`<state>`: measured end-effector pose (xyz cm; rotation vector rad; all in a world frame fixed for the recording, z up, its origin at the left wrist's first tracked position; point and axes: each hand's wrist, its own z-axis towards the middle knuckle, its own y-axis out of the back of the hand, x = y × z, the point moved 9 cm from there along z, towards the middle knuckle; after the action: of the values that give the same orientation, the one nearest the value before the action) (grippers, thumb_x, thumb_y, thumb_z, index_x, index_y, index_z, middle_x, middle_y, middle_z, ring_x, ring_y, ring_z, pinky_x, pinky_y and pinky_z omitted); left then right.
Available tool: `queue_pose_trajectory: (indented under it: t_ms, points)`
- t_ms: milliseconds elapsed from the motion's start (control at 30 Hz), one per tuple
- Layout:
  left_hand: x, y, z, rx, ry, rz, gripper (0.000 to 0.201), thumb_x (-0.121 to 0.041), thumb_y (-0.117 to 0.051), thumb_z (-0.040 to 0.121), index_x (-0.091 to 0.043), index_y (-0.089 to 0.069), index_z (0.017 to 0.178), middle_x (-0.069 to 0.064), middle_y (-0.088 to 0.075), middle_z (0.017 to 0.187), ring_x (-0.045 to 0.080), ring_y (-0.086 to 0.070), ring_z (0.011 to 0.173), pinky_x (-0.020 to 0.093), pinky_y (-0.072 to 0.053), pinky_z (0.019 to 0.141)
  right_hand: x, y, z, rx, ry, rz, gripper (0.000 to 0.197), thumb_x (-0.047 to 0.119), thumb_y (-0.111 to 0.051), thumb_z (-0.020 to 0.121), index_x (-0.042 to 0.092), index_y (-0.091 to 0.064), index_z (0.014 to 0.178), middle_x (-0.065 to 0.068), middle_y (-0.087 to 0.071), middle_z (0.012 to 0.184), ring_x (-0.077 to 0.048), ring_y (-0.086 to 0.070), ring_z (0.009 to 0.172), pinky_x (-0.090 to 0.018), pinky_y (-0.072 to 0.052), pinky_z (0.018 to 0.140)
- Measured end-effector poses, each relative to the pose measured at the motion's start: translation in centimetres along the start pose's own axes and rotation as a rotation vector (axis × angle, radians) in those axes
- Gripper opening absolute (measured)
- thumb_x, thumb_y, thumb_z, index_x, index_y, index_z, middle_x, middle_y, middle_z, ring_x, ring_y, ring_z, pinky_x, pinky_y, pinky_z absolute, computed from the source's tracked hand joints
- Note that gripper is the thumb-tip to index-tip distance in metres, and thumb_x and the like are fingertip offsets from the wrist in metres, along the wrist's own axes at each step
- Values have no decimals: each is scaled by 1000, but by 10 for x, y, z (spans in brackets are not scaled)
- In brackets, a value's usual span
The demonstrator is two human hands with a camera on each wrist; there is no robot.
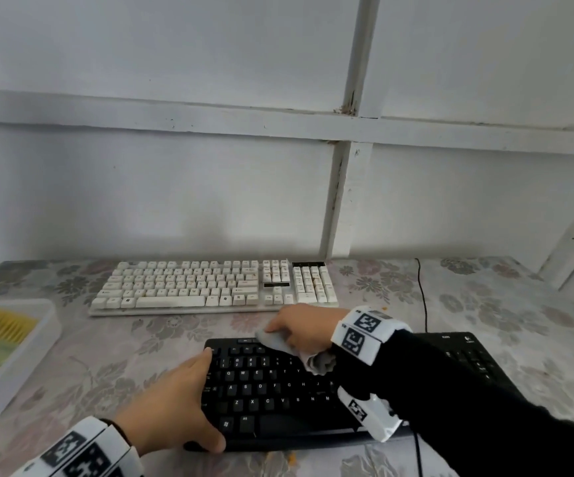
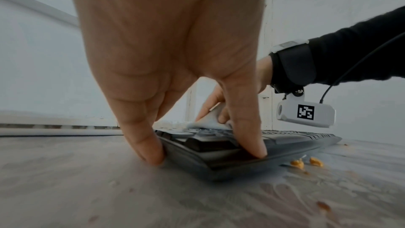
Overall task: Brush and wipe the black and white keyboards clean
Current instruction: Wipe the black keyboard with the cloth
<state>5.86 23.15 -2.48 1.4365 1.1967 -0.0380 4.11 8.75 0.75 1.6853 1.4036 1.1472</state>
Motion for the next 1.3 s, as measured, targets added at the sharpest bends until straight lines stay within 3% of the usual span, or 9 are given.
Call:
queue_pose_trajectory:
  t_ms: [200, 300, 433, 600, 667, 767, 867, 967, 1300]
  points:
    - [7, -3, 3, 2, -1, 44, 112, -49, -75, 32, -36, -31, 134, -20, -47, 125, 4, -47, 116, 24, -44, 96, -97, 1, -50, -14, -187, 112, 39, 7, -44, 97, 44, -52, 87, 15, -50, 85, 0, -50, 71, -13, -44, 59]
    - [7, -3, 3, 2, 9, 45, 113, -49, -74, 31, -35, -31, 135, -21, -48, 125, 2, -48, 113, 23, -44, 94, -142, -1, -80, -22, -309, 53, 39, 14, -46, 97, 52, -55, 95, 12, -55, 107, -11, -61, 93, -30, -55, 83]
    - [10, -3, 4, -12, 4, 47, 115, -50, -75, 31, -35, -31, 136, -21, -46, 127, 1, -46, 114, 24, -43, 96, -173, 3, -109, -11, -416, -35, 34, 10, -44, 98, 38, -63, 105, 15, -53, 102, -6, -53, 94, -21, -43, 86]
    - [11, -3, 2, -9, 13, 39, 119, -51, -74, 33, -34, -24, 140, -18, -39, 128, 4, -40, 118, 26, -39, 102, -178, 14, -110, 63, -523, -103, 33, 19, -44, 95, 24, -64, 121, 5, -63, 122, -16, -62, 104, -31, -49, 95]
    - [14, -2, 1, -6, 17, 40, 125, -53, -76, 35, -34, -17, 144, -17, -36, 132, 6, -35, 123, 29, -35, 106, -146, 22, -94, 30, -452, -2, 34, 15, -43, 95, 27, -61, 122, 9, -67, 104, -4, -66, 80, -17, -55, 70]
    - [14, -1, 1, -22, -16, 48, 120, -53, -76, 38, -41, -17, 141, -21, -35, 132, 5, -32, 124, 30, -33, 107, -73, 30, -61, -14, -283, 181, 31, 23, -43, 99, 20, -58, 126, 11, -55, 70, 4, -52, 38, -7, -38, 38]
    - [10, 2, -2, -22, -66, 41, 97, -43, -80, 47, -56, -20, 122, -24, -34, 131, 0, -31, 122, 21, -32, 100, -9, 26, -14, -20, -107, 141, 38, 19, -39, 99, 16, -50, 135, -4, -64, 109, -4, -63, 80, -18, -50, 71]
    - [10, 4, -3, -18, -70, 22, 89, -37, -81, 49, -55, -24, 115, -24, -36, 127, -1, -34, 120, 16, -32, 97, 33, 15, 22, -13, -17, 50, 41, 13, -40, 99, 16, -45, 140, -6, -46, 141, -22, -47, 123, -34, -37, 106]
    - [21, 1, 1, 11, 25, 51, 119, -51, -77, 39, -29, -23, 143, -15, -36, 132, 6, -33, 124, 26, -31, 107, 13, 3, 13, -11, -28, -55, 49, -2, -48, 90, 15, -50, 135, -4, -57, 127, -24, -53, 116, -32, -42, 97]
